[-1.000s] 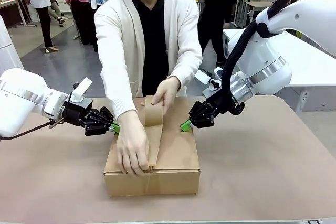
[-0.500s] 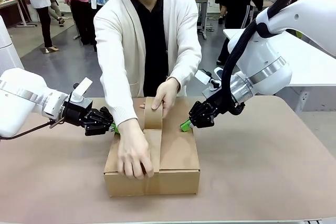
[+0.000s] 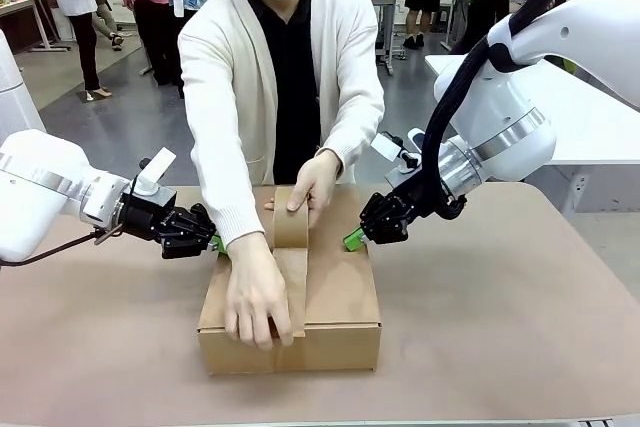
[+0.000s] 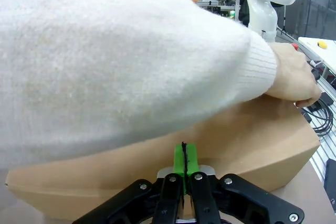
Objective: Wrap the clocks to prevent damage.
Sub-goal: After the human seals the box with tape, release both hands from the side flaps of the Package Box.
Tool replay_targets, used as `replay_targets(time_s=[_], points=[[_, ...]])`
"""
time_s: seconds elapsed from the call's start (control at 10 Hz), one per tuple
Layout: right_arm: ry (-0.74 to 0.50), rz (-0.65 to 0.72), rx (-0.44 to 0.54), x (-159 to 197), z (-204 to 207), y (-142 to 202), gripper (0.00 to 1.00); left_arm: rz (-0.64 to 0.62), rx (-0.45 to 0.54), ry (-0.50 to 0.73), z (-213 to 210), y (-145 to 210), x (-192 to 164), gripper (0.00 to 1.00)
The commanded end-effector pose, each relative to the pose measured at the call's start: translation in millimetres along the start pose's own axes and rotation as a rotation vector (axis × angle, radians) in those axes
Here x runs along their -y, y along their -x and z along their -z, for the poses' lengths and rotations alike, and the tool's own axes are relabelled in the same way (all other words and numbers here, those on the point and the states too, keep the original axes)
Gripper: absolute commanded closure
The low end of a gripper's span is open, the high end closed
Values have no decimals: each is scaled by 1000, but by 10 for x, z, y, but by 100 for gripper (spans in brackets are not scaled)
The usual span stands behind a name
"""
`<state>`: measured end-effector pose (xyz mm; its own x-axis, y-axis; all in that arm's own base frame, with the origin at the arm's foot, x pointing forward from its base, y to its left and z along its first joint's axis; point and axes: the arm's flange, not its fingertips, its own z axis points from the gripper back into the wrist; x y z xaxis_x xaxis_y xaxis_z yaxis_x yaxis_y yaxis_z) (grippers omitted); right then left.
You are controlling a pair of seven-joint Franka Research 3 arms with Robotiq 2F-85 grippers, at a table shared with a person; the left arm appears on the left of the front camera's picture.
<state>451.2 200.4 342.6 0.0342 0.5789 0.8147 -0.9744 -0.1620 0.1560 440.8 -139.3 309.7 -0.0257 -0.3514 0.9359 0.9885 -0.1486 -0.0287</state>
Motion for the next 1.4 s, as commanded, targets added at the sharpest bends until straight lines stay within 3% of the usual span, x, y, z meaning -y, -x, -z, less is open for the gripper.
replay_targets(time_s=[0.0, 1.3], points=[[1, 4, -4, 4, 21, 22, 99, 4, -9, -5, 27, 29, 6, 100], [1, 4, -4, 4, 21, 22, 99, 4, -9, -5, 27, 29, 6, 100]])
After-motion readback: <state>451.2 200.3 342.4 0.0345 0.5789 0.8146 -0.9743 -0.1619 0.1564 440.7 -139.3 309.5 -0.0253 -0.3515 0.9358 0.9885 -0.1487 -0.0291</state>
